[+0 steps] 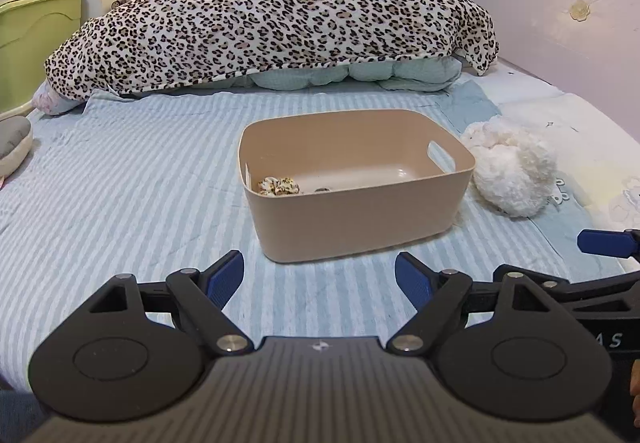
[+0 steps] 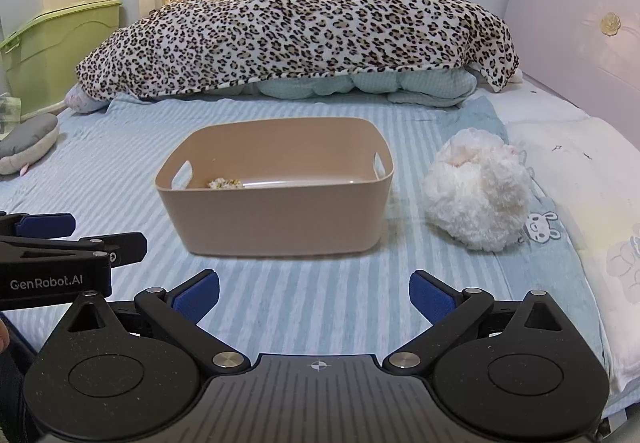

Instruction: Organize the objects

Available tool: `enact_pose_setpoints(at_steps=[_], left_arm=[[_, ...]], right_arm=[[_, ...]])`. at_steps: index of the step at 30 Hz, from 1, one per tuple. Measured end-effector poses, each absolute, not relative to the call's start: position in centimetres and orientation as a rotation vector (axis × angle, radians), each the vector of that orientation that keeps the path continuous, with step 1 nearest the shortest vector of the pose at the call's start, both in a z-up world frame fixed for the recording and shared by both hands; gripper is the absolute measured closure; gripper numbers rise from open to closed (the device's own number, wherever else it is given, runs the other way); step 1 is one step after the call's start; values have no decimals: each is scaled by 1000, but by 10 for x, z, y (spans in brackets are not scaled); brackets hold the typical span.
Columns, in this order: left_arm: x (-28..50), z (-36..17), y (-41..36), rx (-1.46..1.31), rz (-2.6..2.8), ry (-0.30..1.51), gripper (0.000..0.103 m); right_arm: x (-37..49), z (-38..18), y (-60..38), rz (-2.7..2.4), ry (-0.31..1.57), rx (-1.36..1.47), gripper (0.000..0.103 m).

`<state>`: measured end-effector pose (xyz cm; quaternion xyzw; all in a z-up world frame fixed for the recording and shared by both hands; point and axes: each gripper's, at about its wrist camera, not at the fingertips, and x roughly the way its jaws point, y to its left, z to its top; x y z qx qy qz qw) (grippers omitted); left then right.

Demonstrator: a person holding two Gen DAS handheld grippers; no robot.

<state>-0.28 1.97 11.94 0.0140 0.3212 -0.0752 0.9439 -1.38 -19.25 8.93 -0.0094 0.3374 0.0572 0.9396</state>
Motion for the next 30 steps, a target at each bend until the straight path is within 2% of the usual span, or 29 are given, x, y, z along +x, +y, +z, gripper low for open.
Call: enact_pose_setpoints(at_steps=[30], left_arm=[[-40,122,24,55,-137,670,20]], right_arm=[[-52,100,-192,119,689,-51,0]])
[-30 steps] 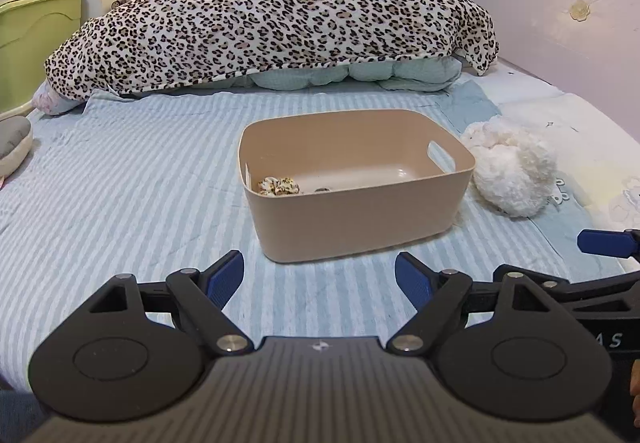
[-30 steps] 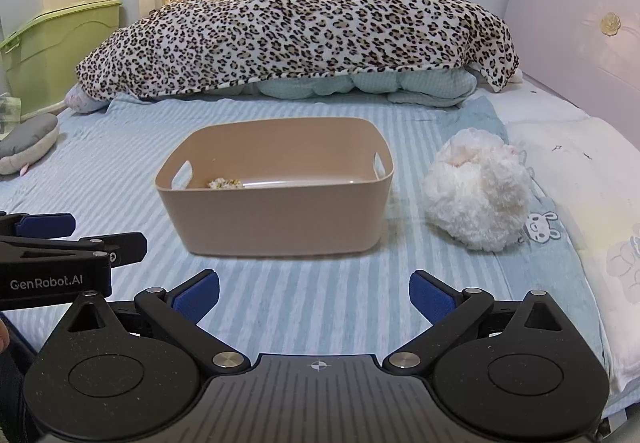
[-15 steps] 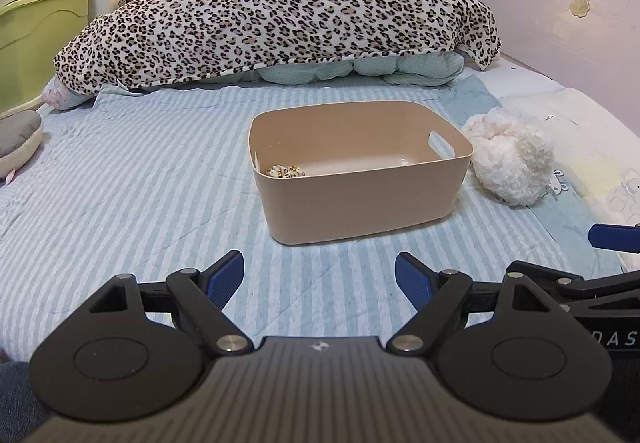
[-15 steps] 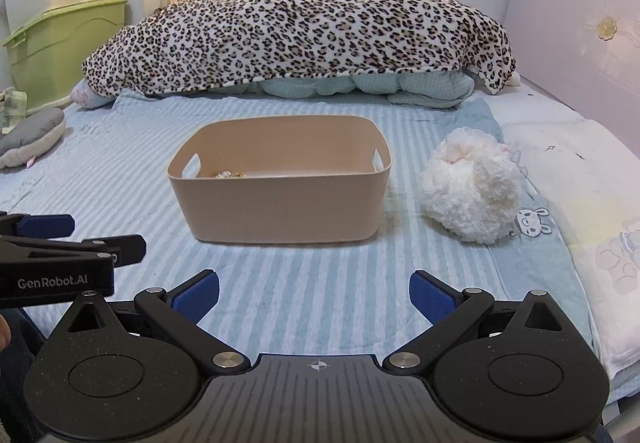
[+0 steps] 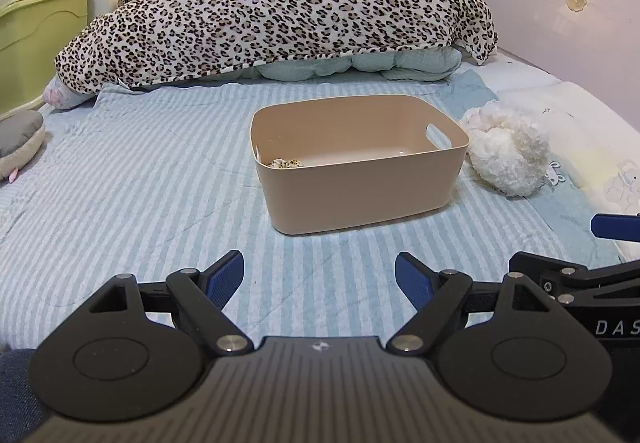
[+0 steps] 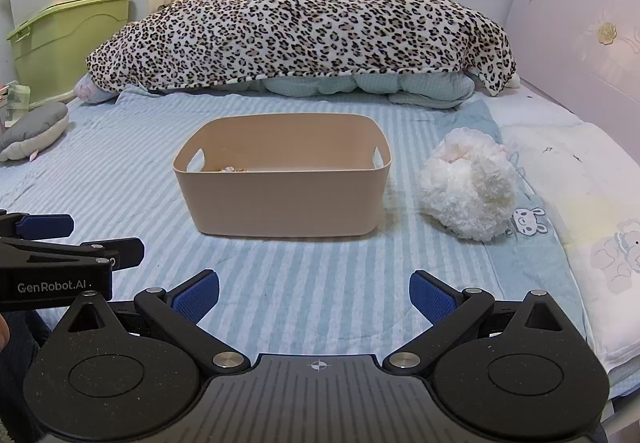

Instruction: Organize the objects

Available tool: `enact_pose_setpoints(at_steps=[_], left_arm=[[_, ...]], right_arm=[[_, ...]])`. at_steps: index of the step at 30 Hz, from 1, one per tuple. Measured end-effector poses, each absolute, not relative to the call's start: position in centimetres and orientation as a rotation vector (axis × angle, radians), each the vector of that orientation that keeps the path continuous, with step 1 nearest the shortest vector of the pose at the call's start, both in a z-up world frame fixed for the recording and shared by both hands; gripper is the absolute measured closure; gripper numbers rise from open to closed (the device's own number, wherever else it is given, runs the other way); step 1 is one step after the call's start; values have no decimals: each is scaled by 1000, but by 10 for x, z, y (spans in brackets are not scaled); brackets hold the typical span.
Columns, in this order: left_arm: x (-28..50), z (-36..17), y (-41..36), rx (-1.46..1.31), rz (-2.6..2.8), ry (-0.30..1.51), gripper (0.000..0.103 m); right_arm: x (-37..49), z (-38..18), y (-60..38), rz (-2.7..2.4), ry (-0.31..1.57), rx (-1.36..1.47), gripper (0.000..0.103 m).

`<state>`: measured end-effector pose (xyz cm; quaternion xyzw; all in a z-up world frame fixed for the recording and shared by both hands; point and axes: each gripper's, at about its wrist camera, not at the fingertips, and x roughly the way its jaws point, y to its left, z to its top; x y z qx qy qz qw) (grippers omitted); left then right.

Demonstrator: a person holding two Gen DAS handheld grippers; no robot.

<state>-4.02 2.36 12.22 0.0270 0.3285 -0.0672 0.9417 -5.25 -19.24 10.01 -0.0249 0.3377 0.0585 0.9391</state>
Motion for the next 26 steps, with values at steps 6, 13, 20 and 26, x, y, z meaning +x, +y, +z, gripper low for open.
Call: enact_pose_setpoints(at_steps=[6,13,20,26], left_arm=[[-44,121,20,75,-147,672,20],[-45,120,19,79,-144,680,20],[-45,119,18,78,-138,690,20],[-44,118,18,76,-141,692,19]], right_arm=[[-53,102,-193,118,689,-57,0],[-53,102,-193,120,691,-57,0],[-52,100,-195,120,701,-61,0],[-51,98,-196,117,705,-60,0]])
